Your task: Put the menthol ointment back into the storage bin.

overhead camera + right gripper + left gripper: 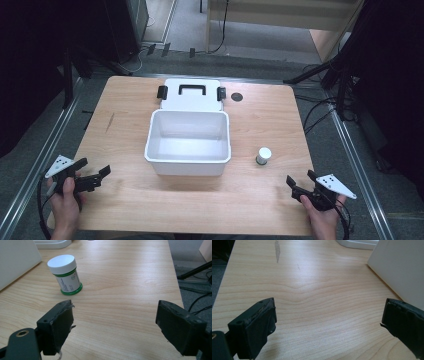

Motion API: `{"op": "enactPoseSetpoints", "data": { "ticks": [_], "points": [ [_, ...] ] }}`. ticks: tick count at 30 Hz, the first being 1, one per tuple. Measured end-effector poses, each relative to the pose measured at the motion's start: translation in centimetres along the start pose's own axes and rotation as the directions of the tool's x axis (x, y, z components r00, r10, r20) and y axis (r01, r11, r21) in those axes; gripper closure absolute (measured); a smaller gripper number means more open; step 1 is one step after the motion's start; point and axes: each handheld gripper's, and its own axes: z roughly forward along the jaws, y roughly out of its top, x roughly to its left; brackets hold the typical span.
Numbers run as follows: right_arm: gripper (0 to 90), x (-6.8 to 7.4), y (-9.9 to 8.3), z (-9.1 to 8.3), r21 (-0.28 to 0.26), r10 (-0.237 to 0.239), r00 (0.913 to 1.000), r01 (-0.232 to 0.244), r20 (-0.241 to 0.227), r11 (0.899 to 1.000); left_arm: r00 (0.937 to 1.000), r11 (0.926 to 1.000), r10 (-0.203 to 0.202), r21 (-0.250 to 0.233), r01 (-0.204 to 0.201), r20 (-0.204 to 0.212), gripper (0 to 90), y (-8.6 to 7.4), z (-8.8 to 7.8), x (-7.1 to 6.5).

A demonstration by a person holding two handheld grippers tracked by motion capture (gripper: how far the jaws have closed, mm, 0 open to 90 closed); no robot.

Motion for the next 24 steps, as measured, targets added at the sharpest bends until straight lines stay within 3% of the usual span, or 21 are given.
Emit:
{"op": "enactPoseSetpoints", "data": {
  "ticks": [4,8,10,12,14,17,18,19,20,21,23,24],
  "points": [
    [16.3,-0.5,0.4,0.0,0.035,0.035,0.9993,-0.035,-0.009,0.999,1.0000,1.0000,0.002,-0.005,-0.002,0.001,0.3,0.0,-0.1,0.0],
    [16.6,-0.5,1.3,0.5,0.118,0.022,0.9997,-0.022,0.006,0.993,1.0000,1.0000,0.001,-0.003,-0.001,0.003,0.3,0.0,0.0,0.0],
    [17.1,-0.2,2.2,0.8,0.174,-0.006,1.0000,0.005,0.005,0.985,1.0000,1.0000,0.000,-0.001,0.000,0.005,0.3,0.0,0.0,0.0],
    [17.1,0.1,3.0,1.2,0.238,-0.042,0.9991,0.043,-0.008,0.970,1.0000,1.0000,0.001,-0.001,-0.001,0.007,0.3,0.0,0.0,0.0],
    [17.0,0.6,3.9,1.6,0.302,-0.107,0.9940,0.109,-0.025,0.947,1.0000,1.0000,0.001,-0.002,-0.001,0.009,0.3,0.0,0.0,0.0],
    [17.0,1.4,5.4,2.4,0.404,-0.173,0.9829,0.184,-0.062,0.896,0.9999,1.0000,0.003,0.001,-0.003,0.011,0.3,0.0,0.0,0.0],
    [17.0,1.8,6.3,2.9,0.446,-0.216,0.9743,0.221,-0.063,0.867,0.9999,1.0000,0.003,0.000,-0.003,0.011,0.3,0.0,0.0,0.0],
    [17.0,1.8,6.3,2.9,0.446,-0.216,0.9743,0.221,-0.063,0.867,0.9999,1.0000,0.006,0.004,-0.006,0.012,0.3,0.0,0.0,0.0],
    [17.1,2.1,7.1,3.4,0.487,-0.241,0.9682,0.243,-0.068,0.839,0.9999,1.0000,0.006,0.004,-0.006,0.012,0.3,0.0,0.0,0.0],
    [17.1,2.1,7.1,3.4,0.487,-0.241,0.9682,0.243,-0.068,0.839,0.9999,1.0000,0.006,0.004,-0.006,0.013,0.3,0.0,0.0,0.0],
    [17.3,2.3,7.9,4.0,0.526,-0.270,0.9595,0.270,-0.079,0.806,0.9999,1.0000,0.005,0.005,-0.005,0.014,0.3,0.0,0.0,0.0],
    [17.3,2.4,8.2,4.1,0.540,-0.278,0.9570,0.278,-0.084,0.795,0.9999,1.0000,0.004,0.007,-0.005,0.016,0.3,0.0,0.0,0.0]
  ]
}}
